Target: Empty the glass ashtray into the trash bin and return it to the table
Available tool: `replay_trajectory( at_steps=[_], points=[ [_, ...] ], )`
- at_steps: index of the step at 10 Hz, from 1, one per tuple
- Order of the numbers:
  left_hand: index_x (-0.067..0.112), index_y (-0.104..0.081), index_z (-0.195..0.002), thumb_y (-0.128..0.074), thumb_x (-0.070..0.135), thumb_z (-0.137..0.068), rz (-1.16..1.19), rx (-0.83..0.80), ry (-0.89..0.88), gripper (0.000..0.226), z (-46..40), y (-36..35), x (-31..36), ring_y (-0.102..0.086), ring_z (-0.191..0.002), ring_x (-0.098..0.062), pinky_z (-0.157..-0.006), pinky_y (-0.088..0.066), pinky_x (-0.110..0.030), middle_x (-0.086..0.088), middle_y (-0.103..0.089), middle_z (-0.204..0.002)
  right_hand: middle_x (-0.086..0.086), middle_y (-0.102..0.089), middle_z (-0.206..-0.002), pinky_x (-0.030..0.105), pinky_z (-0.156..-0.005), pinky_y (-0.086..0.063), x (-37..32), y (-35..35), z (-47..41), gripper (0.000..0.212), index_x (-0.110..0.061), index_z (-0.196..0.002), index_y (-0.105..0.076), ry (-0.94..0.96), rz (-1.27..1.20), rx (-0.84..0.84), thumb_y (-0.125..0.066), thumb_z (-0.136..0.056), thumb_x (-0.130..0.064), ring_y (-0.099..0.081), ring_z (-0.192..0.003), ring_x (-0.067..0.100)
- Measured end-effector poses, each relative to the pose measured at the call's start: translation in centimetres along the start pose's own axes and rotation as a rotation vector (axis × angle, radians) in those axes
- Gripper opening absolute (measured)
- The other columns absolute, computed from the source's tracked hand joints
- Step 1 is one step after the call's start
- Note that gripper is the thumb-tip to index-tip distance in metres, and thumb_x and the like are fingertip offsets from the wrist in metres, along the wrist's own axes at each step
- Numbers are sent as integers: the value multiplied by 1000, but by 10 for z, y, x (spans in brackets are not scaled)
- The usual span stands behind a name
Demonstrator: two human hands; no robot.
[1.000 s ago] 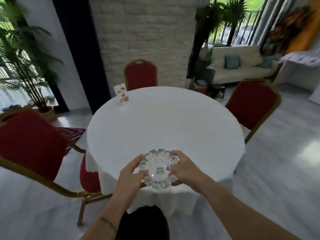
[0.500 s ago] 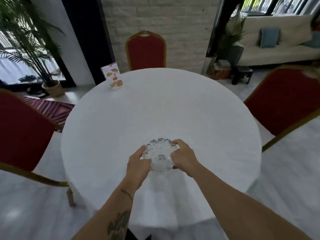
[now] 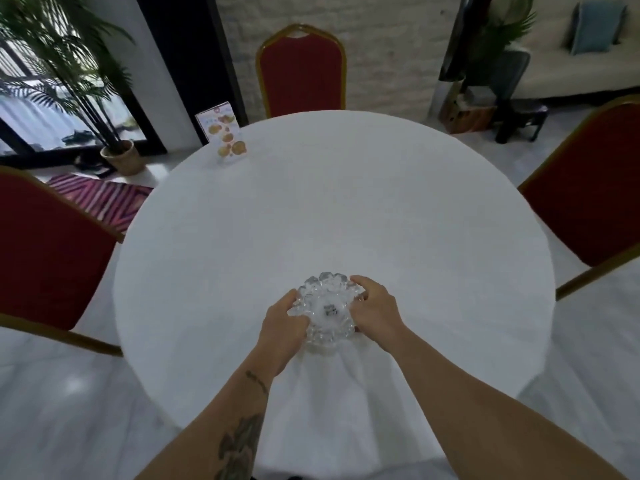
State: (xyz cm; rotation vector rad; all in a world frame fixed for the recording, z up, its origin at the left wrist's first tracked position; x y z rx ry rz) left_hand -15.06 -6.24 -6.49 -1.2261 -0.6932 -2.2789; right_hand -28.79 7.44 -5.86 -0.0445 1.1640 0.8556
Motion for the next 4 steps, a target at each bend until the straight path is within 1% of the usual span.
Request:
replay_trajectory(
  at_steps=[1, 2, 3, 4],
  points=[
    [29, -72, -106, -51, -2, -75, -13, 9, 20, 49, -4, 1, 0, -74, -92, -27, -83, -62, -53, -2, -76, -99, 3, -65, -108, 36, -76, -61, 3, 0, -1, 63, -26, -147, -51, -2, -3, -29, -50, -90, -1, -65, -83, 18],
    [25, -67, -115, -53, 6, -74, -87, -8, 45, 48, -3, 1, 5, -72, -92, -30, -81, -62, -51, -4, -72, -109, 11, -62, -131, 25, -62, -53, 1, 0, 2, 65, -28, -152, -45, 0, 55, -68, -48, -92, -6, -63, -85, 15],
    [18, -44, -143, -55, 19, -82, -248, -38, 60, 62, 3, 4, 15, -62, -110, -29, -76, -51, -34, -5, -51, -146, 12, -62, -135, 27, -70, -53, -8, 0, 8, 67, -23, -156, -38, 16, 146, -115, -47, -92, -7, -64, -94, 19],
    [18, -24, -156, -51, 26, -97, -366, -61, -7, 66, 19, 9, 41, -41, -140, -26, -100, -41, -32, -3, -31, -161, 15, -51, -149, 36, -94, -51, -19, 8, 19, 71, -17, -158, -33, 38, 277, -111, -50, -89, -6, -57, -124, 30]
  ],
)
Point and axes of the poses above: each hand's wrist, its own z-axis away from the middle knuckle, its own y-axis out of the back of the hand, x = y × z, the point moved 8 cm from there along -z, towards the middle knuckle
